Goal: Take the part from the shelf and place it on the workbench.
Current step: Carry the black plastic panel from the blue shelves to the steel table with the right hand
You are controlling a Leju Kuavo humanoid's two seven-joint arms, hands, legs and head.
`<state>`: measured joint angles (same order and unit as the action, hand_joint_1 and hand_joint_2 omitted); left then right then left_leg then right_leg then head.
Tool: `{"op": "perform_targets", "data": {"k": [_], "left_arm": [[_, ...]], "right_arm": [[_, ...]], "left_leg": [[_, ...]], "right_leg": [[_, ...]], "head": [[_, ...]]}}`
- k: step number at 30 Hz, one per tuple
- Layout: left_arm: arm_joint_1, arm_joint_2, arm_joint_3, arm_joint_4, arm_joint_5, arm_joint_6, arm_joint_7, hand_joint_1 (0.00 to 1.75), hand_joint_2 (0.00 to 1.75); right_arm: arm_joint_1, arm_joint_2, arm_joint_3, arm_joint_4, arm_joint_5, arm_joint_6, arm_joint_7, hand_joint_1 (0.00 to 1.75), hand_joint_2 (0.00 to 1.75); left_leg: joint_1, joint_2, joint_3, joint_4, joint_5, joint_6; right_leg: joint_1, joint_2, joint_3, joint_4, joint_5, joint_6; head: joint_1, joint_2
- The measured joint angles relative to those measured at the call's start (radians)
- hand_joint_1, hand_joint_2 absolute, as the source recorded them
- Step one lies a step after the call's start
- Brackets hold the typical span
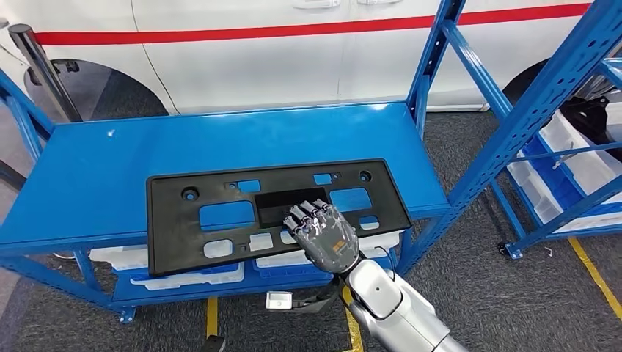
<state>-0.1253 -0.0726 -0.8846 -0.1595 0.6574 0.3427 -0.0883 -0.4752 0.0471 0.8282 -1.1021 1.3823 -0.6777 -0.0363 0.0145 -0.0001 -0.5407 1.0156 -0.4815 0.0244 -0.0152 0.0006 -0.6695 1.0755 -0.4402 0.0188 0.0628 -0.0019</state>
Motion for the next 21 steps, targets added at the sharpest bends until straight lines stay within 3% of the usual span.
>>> {"op": "perform_targets", "data": {"k": [3,4,5,6,8,10,11,13,14,15,16,18,19,20,21], "left_arm": [[-0.001,0.001,0.0,0.0,-0.001,0.0,0.002,0.0,1.75],[-0.001,0.001,0.0,0.0,-0.001,0.0,0.002,0.0,1.75],[-0.001,0.002,-0.001,0.0,-0.001,-0.001,0.003,0.0,1.75],[-0.001,0.002,-0.001,0.0,-0.001,-0.002,0.002,0.0,1.75],[-0.002,0.004,-0.001,0.0,-0.001,-0.004,0.0,0.0,1.75],[-0.003,0.004,-0.002,0.0,-0.004,-0.007,-0.002,0.0,1.75],[-0.004,0.004,-0.003,0.0,-0.005,-0.008,-0.003,0.0,1.75],[-0.005,0.005,-0.007,0.0,-0.01,-0.007,0.0,0.0,1.75],[-0.005,0.006,-0.008,0.0,-0.01,-0.005,0.001,0.0,1.75],[-0.004,0.007,-0.009,0.001,-0.011,-0.003,0.004,0.0,1.75],[-0.003,0.009,-0.01,0.001,-0.011,-0.002,0.005,0.0,1.75],[-0.002,0.011,-0.012,0.001,-0.009,-0.001,0.007,0.0,1.75],[-0.002,0.012,-0.014,0.001,-0.008,-0.001,0.007,0.0,1.75],[-0.002,0.013,-0.015,0.001,-0.006,-0.001,0.007,0.0,1.75],[-0.002,0.015,-0.016,0.001,-0.006,-0.001,0.007,0.0,1.75]], "right_arm": [[0.001,-0.004,-0.003,0.005,0.008,0.0,0.001,1.68,1.75],[0.001,-0.005,-0.004,0.008,0.016,0.0,0.003,1.68,1.75],[0.002,-0.007,-0.004,0.011,0.025,-0.001,0.007,1.68,1.75],[0.002,-0.009,-0.004,0.014,0.033,-0.001,0.01,1.68,1.75],[0.002,-0.013,-0.006,0.018,0.045,-0.001,0.015,1.68,1.75],[0.0,-0.014,-0.009,0.019,0.058,-0.001,0.021,1.68,1.75],[-0.001,-0.015,-0.011,0.019,0.068,-0.001,0.027,1.68,1.75],[-0.003,-0.018,-0.014,0.02,0.101,-0.001,0.041,1.68,1.75],[-0.005,-0.02,-0.015,0.022,0.12,-0.001,0.047,1.68,1.75],[-0.006,-0.021,-0.015,0.024,0.137,-0.001,0.053,1.68,1.75],[-0.007,-0.022,-0.015,0.026,0.15,-0.001,0.059,1.68,1.75],[-0.008,-0.024,-0.015,0.032,0.168,-0.001,0.071,1.68,1.75],[-0.009,-0.026,-0.015,0.035,0.174,-0.001,0.078,1.68,1.75],[-0.009,-0.029,-0.015,0.038,0.178,-0.001,0.082,1.68,1.75],[-0.009,-0.031,-0.015,0.04,0.181,-0.001,0.086,1.68,1.75]], "left_leg": [[-0.003,0.004,-0.036,-0.001,0.031,0.017],[-0.006,0.004,-0.05,0.0,0.04,0.018],[-0.008,0.005,-0.064,0.003,0.049,0.018],[-0.01,0.005,-0.078,0.005,0.058,0.018],[-0.014,0.005,-0.101,0.009,0.075,0.015],[-0.017,0.004,-0.113,0.01,0.091,0.007],[-0.017,0.004,-0.116,0.008,0.1,0.002],[-0.016,0.005,-0.12,-0.001,0.118,-0.011],[-0.015,0.004,-0.125,0.001,0.113,-0.017],[-0.014,0.003,-0.133,0.016,0.087,-0.022],[-0.013,0.002,-0.145,0.05,0.044,-0.028],[-0.007,0.002,-0.172,0.167,-0.059,-0.037],[-0.004,0.002,-0.181,0.227,-0.085,-0.041],[-0.002,0.002,-0.179,0.267,-0.085,-0.045],[0.001,0.002,-0.162,0.276,-0.062,-0.049]], "right_leg": [[0.0,0.0,-0.043,0.155,-0.133,0.004],[0.0,0.0,-0.05,0.207,-0.155,0.005],[0.0,0.0,-0.045,0.234,-0.153,0.004],[0.001,0.0,-0.023,0.226,-0.131,0.002],[0.005,0.0,0.064,0.123,-0.084,-0.011],[0.012,0.0,0.148,-0.005,-0.084,-0.024],[0.016,0.0,0.167,-0.043,-0.091,-0.027],[0.016,-0.001,0.166,-0.065,-0.079,-0.032],[0.014,-0.003,0.159,-0.071,-0.067,-0.038],[0.01,-0.005,0.15,-0.075,-0.054,-0.045],[0.006,-0.007,0.138,-0.078,-0.04,-0.051],[0.006,-0.009,0.11,-0.077,-0.016,-0.055],[0.006,-0.01,0.095,-0.075,-0.006,-0.055],[0.005,-0.011,0.079,-0.071,0.004,-0.053],[0.004,-0.012,0.061,-0.065,0.014,-0.05]], "head": [[0.001,0.0],[0.001,0.0],[0.0,0.0],[0.001,0.0],[0.0,0.0],[0.0,0.0],[0.0,0.0],[0.0,0.0],[0.0,0.0],[-0.001,0.0],[-0.002,0.0],[-0.004,0.0],[-0.004,0.0],[-0.004,0.0],[-0.004,0.0]]}}
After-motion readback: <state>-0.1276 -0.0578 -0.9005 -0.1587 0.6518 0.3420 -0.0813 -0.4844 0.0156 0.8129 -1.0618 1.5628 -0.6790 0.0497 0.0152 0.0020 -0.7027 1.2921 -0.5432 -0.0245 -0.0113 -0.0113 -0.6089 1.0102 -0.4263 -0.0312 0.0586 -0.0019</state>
